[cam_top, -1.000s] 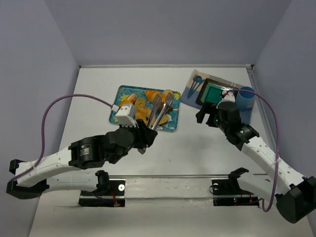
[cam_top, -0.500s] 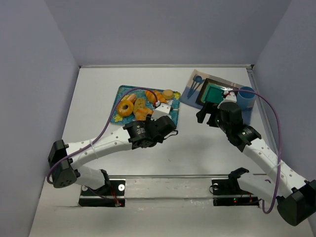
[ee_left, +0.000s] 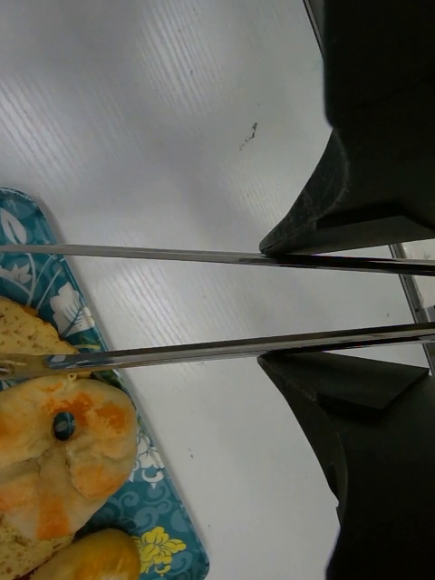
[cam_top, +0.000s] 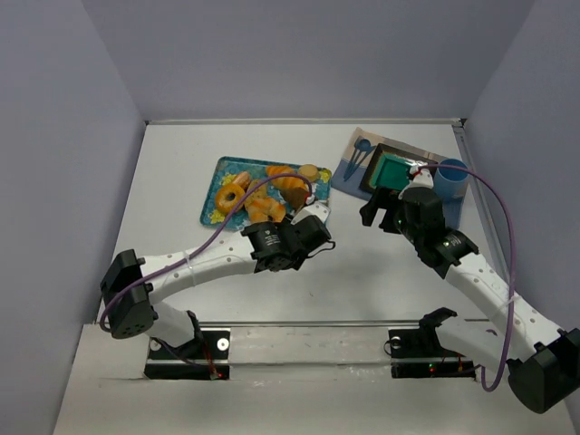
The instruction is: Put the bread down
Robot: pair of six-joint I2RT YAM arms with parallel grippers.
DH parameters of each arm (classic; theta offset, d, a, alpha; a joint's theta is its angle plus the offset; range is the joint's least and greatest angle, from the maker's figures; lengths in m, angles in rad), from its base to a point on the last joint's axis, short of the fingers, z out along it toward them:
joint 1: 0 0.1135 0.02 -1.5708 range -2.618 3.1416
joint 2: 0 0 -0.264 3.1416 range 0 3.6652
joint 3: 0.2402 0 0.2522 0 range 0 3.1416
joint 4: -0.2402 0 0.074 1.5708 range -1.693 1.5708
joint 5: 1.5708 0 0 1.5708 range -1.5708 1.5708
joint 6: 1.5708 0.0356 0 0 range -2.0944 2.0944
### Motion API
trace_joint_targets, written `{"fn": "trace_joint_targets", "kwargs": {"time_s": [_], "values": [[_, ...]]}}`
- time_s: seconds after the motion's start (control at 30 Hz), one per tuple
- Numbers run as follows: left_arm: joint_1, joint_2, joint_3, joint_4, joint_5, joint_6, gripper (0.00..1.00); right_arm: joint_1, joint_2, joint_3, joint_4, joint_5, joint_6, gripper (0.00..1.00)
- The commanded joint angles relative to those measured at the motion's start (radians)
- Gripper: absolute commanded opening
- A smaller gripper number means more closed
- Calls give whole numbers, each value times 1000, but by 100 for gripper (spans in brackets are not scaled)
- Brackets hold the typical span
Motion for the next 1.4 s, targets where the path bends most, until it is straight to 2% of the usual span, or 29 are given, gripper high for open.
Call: {"fn": "trace_joint_targets", "kwargs": {"time_s": [0.0, 0.33, 0.57, 0.73, 0.77, 0.97, 1.17, 1.27, 1.37], "values": [[27, 26, -30, -2, 12, 46, 52, 4, -16, 1, 30, -3, 4, 99], [45, 64, -43, 15, 13, 57, 46, 4, -14, 1, 28, 0, 5, 99], [47, 88, -7, -24, 16, 48, 24, 4, -28, -1, 30, 9, 5, 100], [39, 54, 85, -32, 68, 78, 12, 4, -40, -1, 27, 31, 10, 100], [35, 43, 120, -28, 93, 86, 6, 4, -44, 1, 25, 38, 10, 100], [3, 37, 256, 36, 133, 133, 6, 4, -109, 2, 8, 117, 33, 100], [9, 97, 337, 266, 82, 187, 6, 4, -194, 5, -13, 229, 76, 100], [24, 213, 443, 369, 84, 222, 5, 4, -224, 21, -56, 296, 112, 100], [61, 380, 637, 398, 137, 251, 5, 4, -261, 28, -88, 344, 151, 100]]}}
